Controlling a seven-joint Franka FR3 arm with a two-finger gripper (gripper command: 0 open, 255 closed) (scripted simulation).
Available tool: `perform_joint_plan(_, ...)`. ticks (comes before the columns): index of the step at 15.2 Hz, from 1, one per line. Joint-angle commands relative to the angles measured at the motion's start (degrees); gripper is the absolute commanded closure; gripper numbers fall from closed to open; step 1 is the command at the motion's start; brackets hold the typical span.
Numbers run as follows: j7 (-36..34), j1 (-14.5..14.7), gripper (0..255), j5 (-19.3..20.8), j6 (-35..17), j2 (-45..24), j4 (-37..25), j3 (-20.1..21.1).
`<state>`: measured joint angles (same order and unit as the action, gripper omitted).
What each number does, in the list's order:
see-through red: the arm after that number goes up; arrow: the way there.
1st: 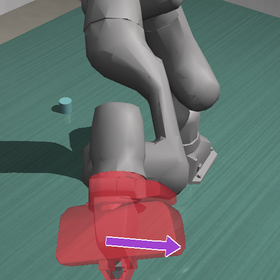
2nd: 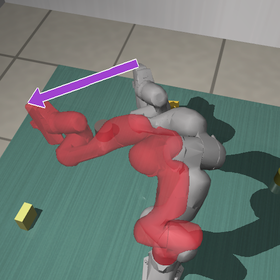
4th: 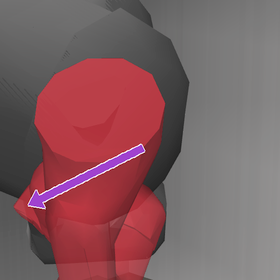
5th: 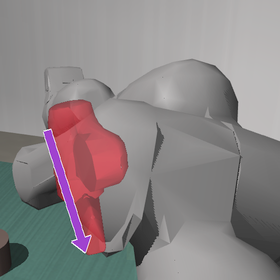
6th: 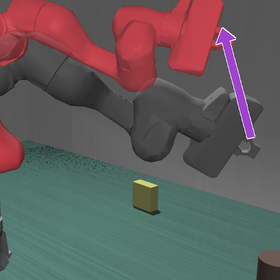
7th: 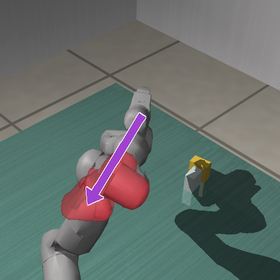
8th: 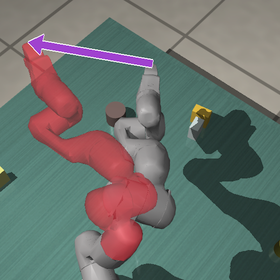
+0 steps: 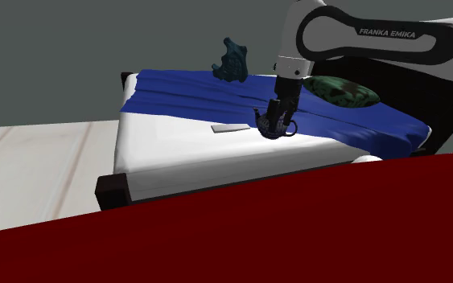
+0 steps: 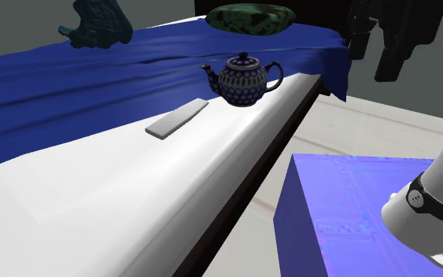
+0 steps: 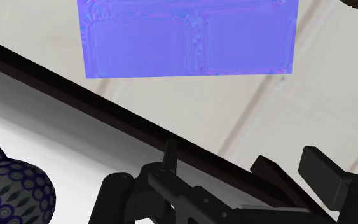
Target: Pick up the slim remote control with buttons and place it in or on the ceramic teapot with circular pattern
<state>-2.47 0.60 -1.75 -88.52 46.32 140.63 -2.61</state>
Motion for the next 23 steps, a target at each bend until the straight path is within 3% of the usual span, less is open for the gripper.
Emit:
perform_joint_plan(1,0.00,0.00,0,0.00,0.00,0.00,0.00,0.00)
perform_joint_plan(8,18.38,1.06,0,7.22,-9.44,-7.99,0.36,-9.35)
perform_joint_plan(13,31.24,2.55,0,9.87,-16.60,-16.72,-2.40,-15.50)
perform_joint_plan(18,44.35,4.82,0,9.49,-23.17,-27.22,-7.45,-21.02)
perform_joint_plan(23,58.24,6.87,0,5.50,-28.32,-39.00,-14.55,-25.13)
